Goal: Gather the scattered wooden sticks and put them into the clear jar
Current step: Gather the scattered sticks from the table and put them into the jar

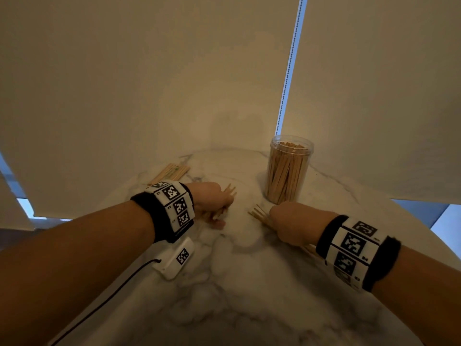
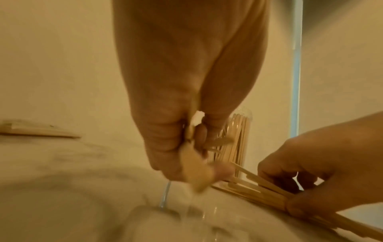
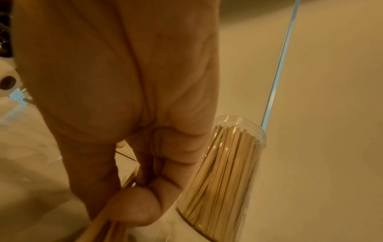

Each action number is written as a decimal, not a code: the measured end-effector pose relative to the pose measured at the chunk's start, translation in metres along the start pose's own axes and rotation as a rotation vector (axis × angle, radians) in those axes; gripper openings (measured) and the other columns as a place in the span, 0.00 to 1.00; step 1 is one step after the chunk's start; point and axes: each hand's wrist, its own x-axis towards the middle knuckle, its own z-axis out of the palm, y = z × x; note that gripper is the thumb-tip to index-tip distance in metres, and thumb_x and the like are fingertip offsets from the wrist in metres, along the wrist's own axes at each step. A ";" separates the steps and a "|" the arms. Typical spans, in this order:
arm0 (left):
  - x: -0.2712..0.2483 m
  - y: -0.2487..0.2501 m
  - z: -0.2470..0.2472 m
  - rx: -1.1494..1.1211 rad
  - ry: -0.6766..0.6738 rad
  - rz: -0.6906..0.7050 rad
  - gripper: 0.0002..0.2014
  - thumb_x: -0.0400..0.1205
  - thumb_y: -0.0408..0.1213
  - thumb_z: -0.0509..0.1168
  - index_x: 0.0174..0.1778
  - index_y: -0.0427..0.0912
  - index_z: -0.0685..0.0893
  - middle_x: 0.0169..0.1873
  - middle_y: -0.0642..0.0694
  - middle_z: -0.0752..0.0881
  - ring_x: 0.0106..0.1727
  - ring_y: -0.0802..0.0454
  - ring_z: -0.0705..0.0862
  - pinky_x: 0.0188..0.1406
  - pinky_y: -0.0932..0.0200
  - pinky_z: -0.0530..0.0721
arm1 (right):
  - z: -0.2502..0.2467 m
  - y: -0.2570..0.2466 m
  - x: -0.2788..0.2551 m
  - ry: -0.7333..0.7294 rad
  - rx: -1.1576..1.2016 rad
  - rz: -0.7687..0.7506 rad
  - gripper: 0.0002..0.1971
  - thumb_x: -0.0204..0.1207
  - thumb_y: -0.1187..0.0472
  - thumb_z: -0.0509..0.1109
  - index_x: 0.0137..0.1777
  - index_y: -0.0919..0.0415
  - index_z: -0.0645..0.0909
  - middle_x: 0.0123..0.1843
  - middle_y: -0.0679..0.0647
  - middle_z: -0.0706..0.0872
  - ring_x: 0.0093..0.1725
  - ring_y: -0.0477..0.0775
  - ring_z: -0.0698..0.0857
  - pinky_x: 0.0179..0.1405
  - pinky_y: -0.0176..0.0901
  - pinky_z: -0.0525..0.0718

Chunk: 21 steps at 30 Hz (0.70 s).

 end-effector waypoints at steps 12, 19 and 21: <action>-0.013 0.018 0.025 -0.379 0.106 0.200 0.09 0.90 0.42 0.52 0.47 0.43 0.71 0.30 0.46 0.73 0.27 0.53 0.68 0.23 0.60 0.67 | -0.037 0.027 -0.003 0.345 0.812 -0.033 0.06 0.80 0.60 0.72 0.46 0.63 0.86 0.36 0.53 0.91 0.34 0.47 0.91 0.39 0.41 0.89; -0.029 0.028 0.049 -0.491 0.057 0.352 0.29 0.91 0.58 0.42 0.56 0.45 0.84 0.38 0.40 0.90 0.30 0.47 0.87 0.36 0.50 0.90 | -0.036 0.006 0.006 0.539 1.038 -0.120 0.03 0.79 0.64 0.72 0.47 0.63 0.88 0.38 0.55 0.92 0.34 0.46 0.91 0.36 0.37 0.88; -0.029 0.027 0.050 -0.503 0.089 0.366 0.29 0.91 0.58 0.42 0.57 0.41 0.82 0.35 0.39 0.86 0.23 0.50 0.78 0.29 0.53 0.85 | -0.036 0.001 0.006 0.578 0.947 -0.128 0.04 0.80 0.62 0.71 0.45 0.59 0.86 0.36 0.51 0.90 0.31 0.42 0.88 0.30 0.29 0.82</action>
